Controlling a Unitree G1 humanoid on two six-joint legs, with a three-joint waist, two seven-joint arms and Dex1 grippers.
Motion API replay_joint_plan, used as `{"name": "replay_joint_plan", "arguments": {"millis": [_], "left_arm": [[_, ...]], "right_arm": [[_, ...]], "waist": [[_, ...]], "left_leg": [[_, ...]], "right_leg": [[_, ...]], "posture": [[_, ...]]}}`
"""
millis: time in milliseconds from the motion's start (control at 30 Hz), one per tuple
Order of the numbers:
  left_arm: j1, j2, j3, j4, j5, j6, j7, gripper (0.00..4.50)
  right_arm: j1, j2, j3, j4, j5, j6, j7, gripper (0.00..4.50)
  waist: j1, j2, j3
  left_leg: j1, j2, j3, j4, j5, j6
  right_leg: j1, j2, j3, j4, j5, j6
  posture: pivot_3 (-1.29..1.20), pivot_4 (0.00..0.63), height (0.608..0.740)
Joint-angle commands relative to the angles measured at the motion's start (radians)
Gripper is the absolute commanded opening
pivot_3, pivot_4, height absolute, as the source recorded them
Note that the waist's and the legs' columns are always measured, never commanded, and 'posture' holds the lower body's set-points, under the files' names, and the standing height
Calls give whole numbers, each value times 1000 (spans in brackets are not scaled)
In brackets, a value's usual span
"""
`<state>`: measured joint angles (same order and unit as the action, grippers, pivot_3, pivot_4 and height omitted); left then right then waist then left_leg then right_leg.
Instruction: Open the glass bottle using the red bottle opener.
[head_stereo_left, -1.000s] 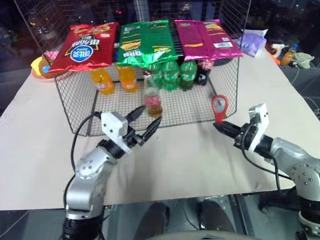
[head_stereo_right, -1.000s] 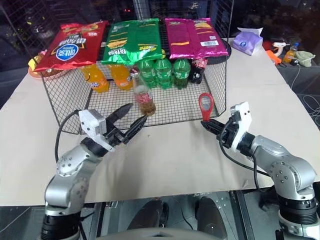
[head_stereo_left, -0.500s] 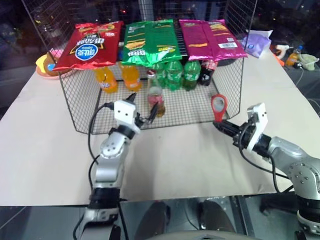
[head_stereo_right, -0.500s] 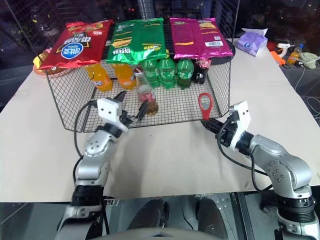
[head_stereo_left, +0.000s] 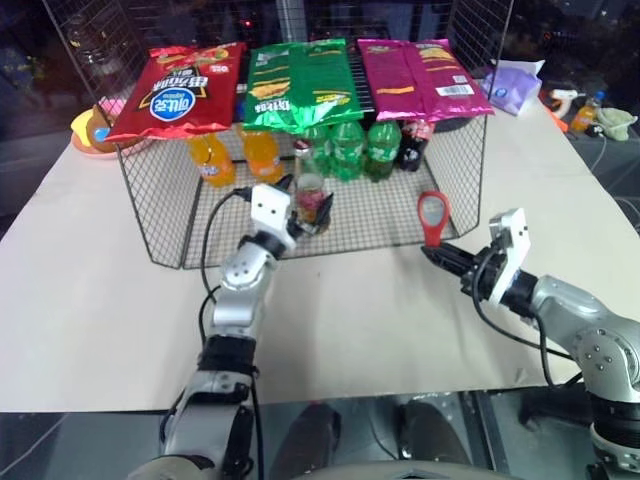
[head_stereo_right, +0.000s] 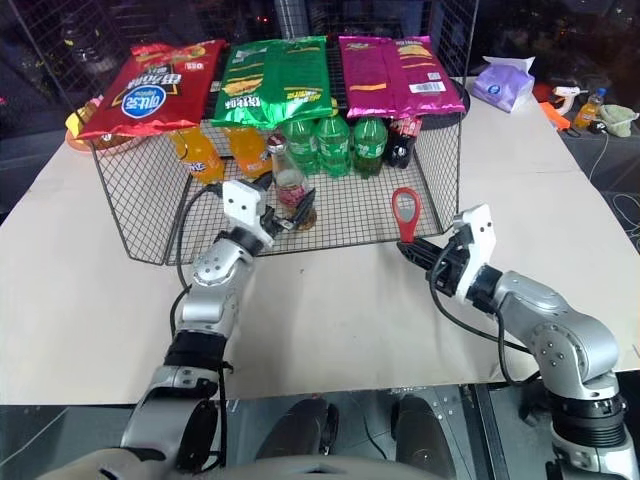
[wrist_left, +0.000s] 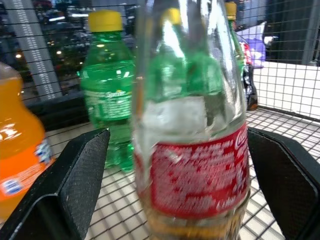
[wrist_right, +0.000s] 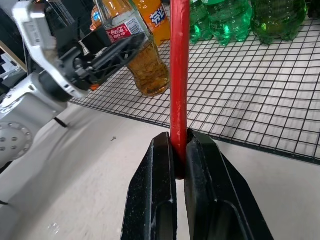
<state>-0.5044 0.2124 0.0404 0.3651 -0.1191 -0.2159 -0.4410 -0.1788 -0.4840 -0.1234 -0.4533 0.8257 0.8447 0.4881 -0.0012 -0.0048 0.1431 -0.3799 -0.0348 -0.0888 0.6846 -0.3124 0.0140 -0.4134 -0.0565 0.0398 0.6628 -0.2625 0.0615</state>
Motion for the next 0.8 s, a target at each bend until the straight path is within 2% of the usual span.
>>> {"name": "replay_joint_plan", "arguments": {"millis": [33,100,133,233,433,633,800], "left_arm": [[-35,-1,-3,23,5,-51,-6,4435],[-39,-2,-6,30,0,-57,-9,4435],[-40,-3,-7,33,-1,-59,-10,3917],[-39,-5,-5,34,-12,-56,-12,2750],[-26,1,5,-28,-31,-8,-9,2695],[70,38,-10,-295,-91,128,-56,2695],[193,117,13,-557,-197,298,-123,2695]], "right_arm": [[-3,3,-2,-39,-5,-28,1,0],[-2,3,0,-38,-9,-30,2,0],[0,3,1,-38,-12,-32,4,0],[1,3,2,-36,-17,-35,6,0],[2,7,6,-33,-24,-41,11,0],[6,8,9,-33,-32,-45,11,0],[4,13,10,-29,-43,-56,5,0]], "waist": [[-4,0,0],[-8,0,0],[-10,0,0],[-10,0,0],[-11,0,0],[-14,0,0],[-14,0,0]], "left_leg": [[0,0,0,0,0,0],[0,0,0,0,0,0],[0,0,0,0,0,0],[0,0,0,0,0,0],[0,0,0,0,0,0],[-1,0,0,0,0,0],[-1,1,0,0,0,0]], "right_leg": [[0,0,0,0,0,0],[0,0,0,0,0,0],[0,0,0,0,0,0],[0,0,0,0,0,0],[0,0,0,0,0,0],[-2,0,1,0,0,0],[-2,0,1,0,0,0]], "posture": [[0,150,740],[0,150,740],[0,150,740],[0,150,740],[0,150,740],[0,150,740],[0,150,740]]}}
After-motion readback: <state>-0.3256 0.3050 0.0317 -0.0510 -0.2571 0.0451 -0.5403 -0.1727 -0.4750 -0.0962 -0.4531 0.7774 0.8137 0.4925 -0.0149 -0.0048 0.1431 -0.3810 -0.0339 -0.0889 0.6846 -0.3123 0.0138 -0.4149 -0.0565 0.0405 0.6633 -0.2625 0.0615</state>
